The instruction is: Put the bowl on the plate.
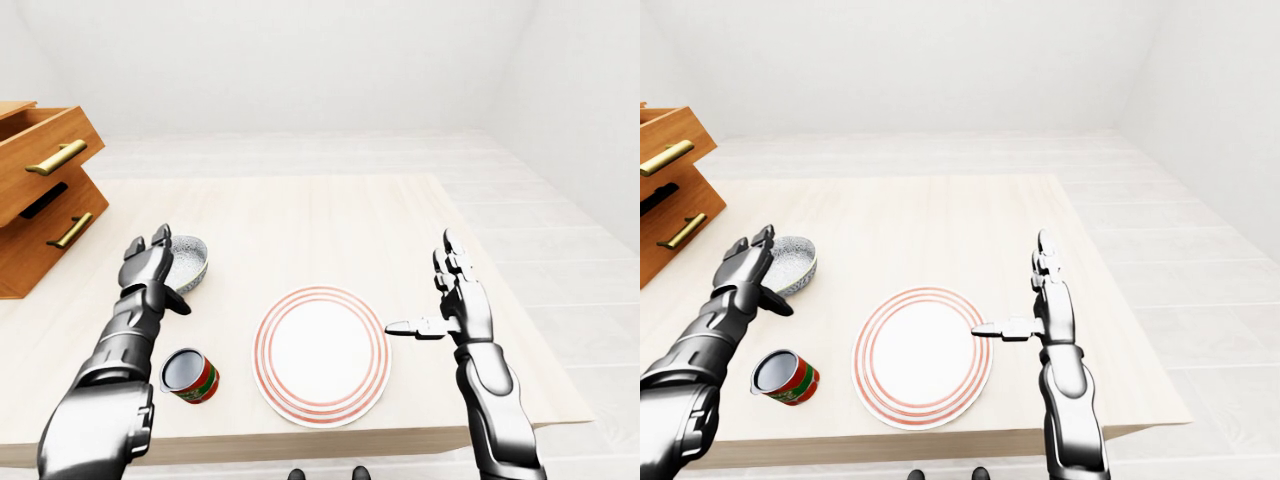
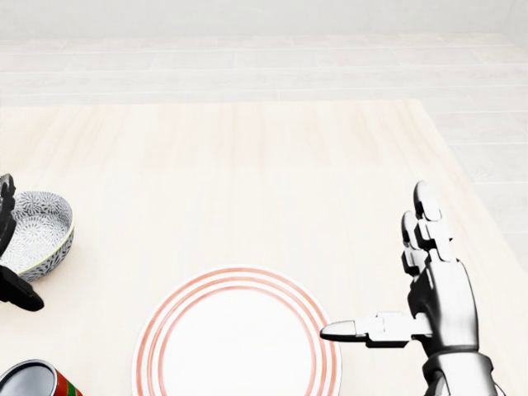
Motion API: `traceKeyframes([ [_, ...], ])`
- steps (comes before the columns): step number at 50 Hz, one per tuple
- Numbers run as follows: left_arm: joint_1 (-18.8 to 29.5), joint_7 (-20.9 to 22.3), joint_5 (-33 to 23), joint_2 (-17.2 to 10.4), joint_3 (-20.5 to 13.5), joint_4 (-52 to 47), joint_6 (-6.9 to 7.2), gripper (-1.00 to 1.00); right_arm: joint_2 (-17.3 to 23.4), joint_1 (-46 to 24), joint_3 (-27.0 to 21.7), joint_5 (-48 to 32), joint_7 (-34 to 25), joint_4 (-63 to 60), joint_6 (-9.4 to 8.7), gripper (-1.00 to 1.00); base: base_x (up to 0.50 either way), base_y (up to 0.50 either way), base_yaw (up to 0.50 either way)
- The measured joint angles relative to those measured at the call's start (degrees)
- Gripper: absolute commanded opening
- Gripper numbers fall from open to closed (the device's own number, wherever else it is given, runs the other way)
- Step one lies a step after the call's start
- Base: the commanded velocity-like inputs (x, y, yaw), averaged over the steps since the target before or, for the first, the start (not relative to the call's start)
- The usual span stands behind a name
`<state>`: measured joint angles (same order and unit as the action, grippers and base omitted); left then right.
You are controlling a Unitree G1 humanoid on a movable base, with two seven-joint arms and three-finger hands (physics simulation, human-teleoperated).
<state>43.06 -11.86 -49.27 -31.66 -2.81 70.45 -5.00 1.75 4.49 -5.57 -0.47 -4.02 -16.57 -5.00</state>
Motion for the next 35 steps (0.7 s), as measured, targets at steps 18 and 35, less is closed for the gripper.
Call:
traceKeyframes([
  [18,1.12,-0.43,-0.14,1.0,0.57,2.8,0.0,1.0,-0.14,0.51,0.03,-0.16,-0.13,-0.97,0.0,1.0,0.0,0.0,0.0],
  [35,0.66,0.28,0.75,1.73,0.43,4.3,0.0,1.0,-0.17,0.81,0.03,-0.43,-0.19,-2.01,0.0,1.0,0.0,0.0,0.0],
])
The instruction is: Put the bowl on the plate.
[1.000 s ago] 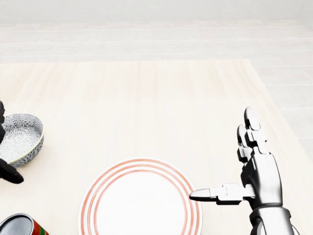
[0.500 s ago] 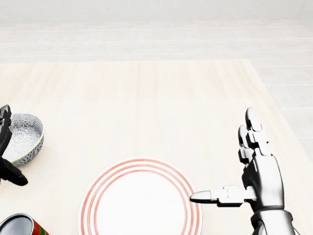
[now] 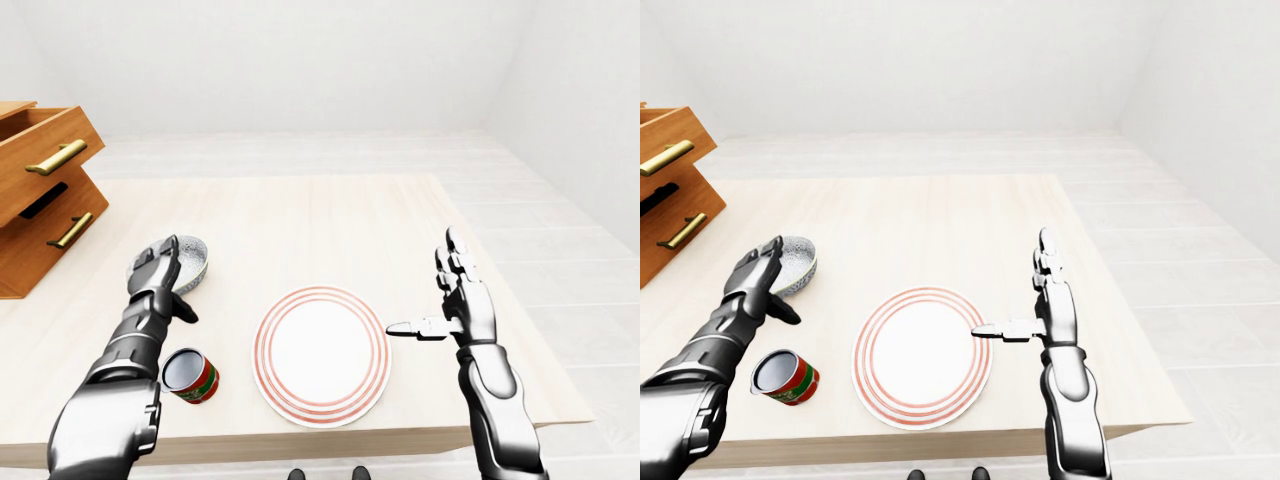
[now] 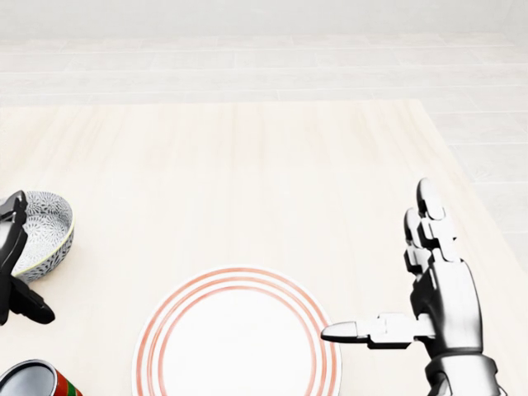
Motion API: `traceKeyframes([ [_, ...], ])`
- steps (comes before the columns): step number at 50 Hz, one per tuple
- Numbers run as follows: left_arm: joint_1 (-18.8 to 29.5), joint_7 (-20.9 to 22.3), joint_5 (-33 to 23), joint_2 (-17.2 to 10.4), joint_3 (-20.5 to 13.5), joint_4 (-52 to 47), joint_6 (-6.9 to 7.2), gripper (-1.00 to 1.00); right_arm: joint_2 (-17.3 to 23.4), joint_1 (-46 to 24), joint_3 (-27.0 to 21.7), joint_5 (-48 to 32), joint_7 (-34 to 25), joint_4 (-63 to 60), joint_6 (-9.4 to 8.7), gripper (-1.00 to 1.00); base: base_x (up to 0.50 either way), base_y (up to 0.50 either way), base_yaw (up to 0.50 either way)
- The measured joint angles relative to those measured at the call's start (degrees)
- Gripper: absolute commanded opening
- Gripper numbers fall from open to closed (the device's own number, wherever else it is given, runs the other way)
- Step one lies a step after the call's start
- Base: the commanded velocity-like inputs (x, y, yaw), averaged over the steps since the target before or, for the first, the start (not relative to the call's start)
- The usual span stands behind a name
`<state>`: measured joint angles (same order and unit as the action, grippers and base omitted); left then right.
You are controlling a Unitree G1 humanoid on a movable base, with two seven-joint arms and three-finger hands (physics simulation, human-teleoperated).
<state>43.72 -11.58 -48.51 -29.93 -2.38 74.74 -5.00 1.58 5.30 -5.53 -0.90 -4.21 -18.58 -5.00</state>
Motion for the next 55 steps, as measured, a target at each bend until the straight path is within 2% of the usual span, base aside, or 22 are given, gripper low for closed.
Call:
traceKeyframes([
  [55,-1.3,4.45,3.28,1.66,-0.42,1.28,0.0,1.0,-0.18,0.88,-0.2,-0.92,-0.46,-2.25,0.0,1.0,0.0,0.0,0.0],
])
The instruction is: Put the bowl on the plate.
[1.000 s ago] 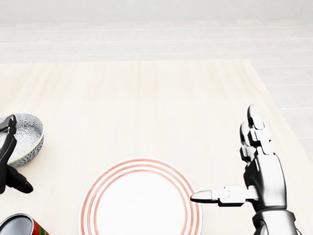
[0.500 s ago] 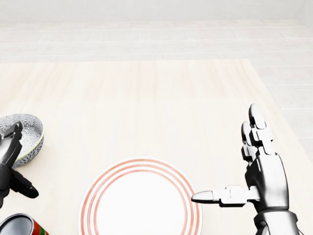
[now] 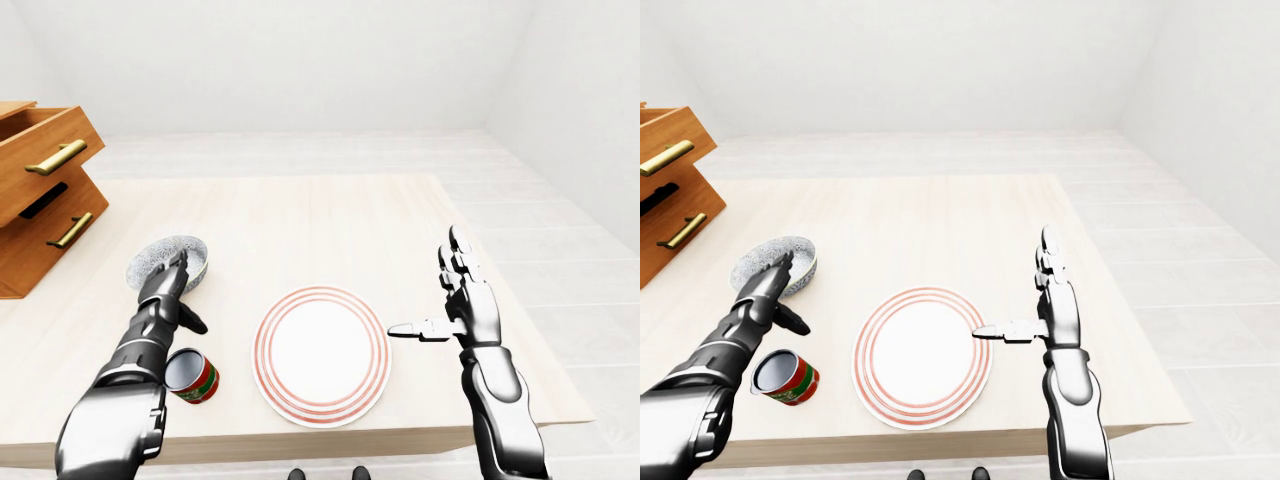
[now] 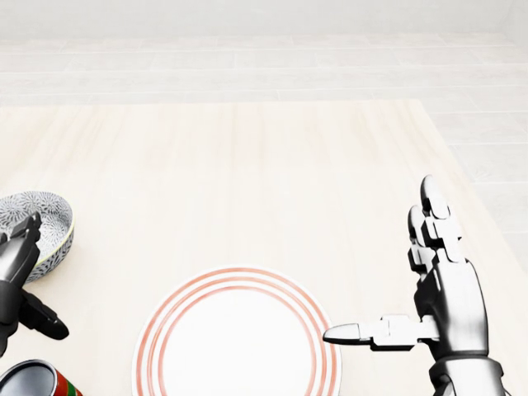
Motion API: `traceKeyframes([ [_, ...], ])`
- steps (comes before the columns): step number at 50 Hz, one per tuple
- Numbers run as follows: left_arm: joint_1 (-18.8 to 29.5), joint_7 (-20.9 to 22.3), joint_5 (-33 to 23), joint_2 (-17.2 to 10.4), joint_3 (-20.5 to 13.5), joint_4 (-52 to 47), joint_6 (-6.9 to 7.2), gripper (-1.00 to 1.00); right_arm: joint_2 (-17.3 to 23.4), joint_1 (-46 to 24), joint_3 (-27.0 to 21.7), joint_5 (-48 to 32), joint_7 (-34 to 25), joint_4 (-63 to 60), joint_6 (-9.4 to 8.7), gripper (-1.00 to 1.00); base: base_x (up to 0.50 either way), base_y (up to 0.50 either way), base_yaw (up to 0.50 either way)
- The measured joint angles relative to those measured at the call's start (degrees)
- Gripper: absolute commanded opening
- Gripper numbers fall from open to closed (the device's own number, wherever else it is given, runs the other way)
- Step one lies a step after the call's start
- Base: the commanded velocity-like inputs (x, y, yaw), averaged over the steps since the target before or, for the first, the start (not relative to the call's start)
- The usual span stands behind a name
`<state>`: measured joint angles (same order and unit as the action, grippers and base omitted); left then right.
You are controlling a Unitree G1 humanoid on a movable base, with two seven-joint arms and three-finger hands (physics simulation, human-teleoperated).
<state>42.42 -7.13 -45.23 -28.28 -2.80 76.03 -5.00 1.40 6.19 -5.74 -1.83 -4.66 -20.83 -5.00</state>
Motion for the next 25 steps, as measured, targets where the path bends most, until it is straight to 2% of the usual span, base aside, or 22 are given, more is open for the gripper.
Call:
traceKeyframes([
  [9,0.02,0.23,0.1,-0.02,0.06,-0.01,0.0,0.91,-0.04,0.01,0.04,-0.06,0.0,-0.02,0.0,1.0,0.0,0.0,0.0],
  [11,0.07,0.27,0.11,-0.04,0.06,-0.03,0.0,0.81,-0.05,0.01,0.04,-0.08,0.01,-0.01,0.0,1.0,0.0,0.0,0.0],
  [16,0.21,0.33,0.08,-0.05,0.13,-0.05,0.0,0.76,-0.03,-0.05,0.04,-0.11,0.0,-0.17,0.0,1.0,0.0,0.0,0.0],
  [25,0.46,0.45,-0.09,-0.12,0.23,-0.12,0.0,0.52,0.05,-0.33,0.03,-0.15,-0.05,-0.45,0.0,1.0,0.0,0.0,0.0],
])
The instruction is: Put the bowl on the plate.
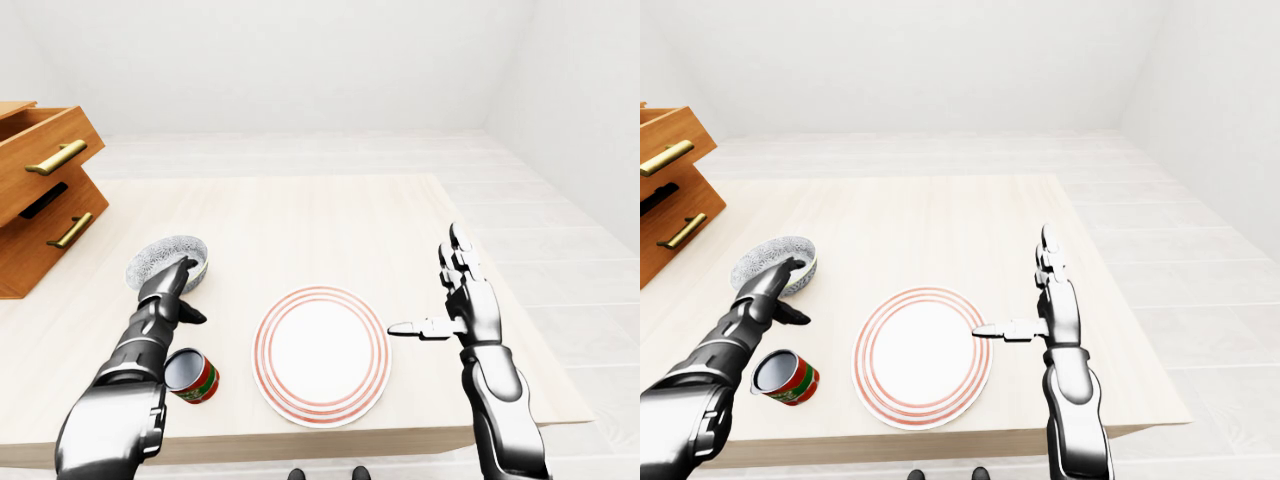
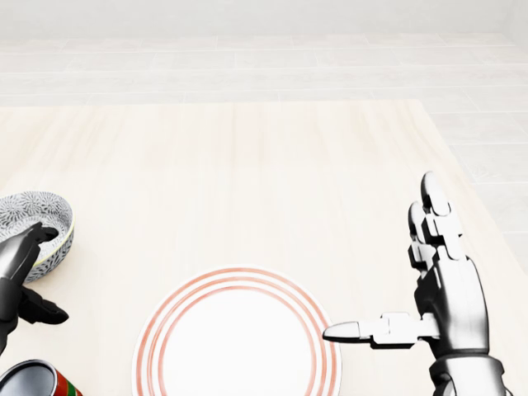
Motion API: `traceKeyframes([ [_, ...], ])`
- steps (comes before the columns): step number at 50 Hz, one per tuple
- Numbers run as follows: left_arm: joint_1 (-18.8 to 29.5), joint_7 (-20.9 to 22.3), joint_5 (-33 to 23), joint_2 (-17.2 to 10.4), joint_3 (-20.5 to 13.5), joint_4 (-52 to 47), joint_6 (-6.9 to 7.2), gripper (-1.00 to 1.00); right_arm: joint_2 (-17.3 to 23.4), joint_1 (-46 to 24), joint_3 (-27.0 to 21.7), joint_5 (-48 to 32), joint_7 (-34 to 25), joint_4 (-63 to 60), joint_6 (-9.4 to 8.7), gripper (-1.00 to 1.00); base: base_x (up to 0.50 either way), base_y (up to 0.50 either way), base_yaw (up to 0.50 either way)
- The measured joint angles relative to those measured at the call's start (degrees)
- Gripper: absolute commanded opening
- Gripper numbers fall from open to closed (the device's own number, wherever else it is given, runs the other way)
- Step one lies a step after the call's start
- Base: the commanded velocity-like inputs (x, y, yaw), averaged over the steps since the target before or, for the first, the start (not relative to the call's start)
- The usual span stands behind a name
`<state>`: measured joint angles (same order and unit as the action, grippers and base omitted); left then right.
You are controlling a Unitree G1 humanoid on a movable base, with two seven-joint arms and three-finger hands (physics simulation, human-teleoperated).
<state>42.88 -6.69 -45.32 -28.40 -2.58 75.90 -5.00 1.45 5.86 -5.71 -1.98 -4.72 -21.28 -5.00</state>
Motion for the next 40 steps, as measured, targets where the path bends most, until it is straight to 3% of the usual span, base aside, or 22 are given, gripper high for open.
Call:
traceKeyframes([
  [16,0.14,-0.26,-0.74,-0.44,0.16,-0.02,0.0,0.29,0.04,-0.07,0.08,-0.22,-0.09,0.04,0.0,1.0,0.0,0.0,0.0],
  [17,0.16,-0.34,-0.82,-0.47,0.16,-0.02,0.0,0.15,0.04,-0.06,0.09,-0.23,-0.09,0.04,0.0,1.0,0.0,0.0,0.0],
  [20,0.26,-0.56,-0.97,-0.59,0.05,-0.04,0.0,0.14,0.01,0.0,0.09,-0.24,-0.1,0.05,0.0,1.0,0.0,0.0,0.0],
  [22,0.32,-0.68,-1.06,-0.66,-0.01,-0.04,0.0,-0.03,0.0,0.04,0.08,-0.24,-0.11,0.05,0.0,1.0,0.0,0.0,0.0],
  [26,0.44,-0.88,-1.3,-0.8,-0.02,-0.1,0.0,-0.16,-0.03,0.17,0.06,-0.22,-0.12,0.03,0.0,1.0,0.0,0.0,0.0],
  [40,0.84,-1.54,-1.9,-1.17,-0.11,-0.35,0.0,-0.25,-0.18,0.35,0.03,0.05,-0.14,-0.17,0.0,1.0,0.0,0.0,0.0],
])
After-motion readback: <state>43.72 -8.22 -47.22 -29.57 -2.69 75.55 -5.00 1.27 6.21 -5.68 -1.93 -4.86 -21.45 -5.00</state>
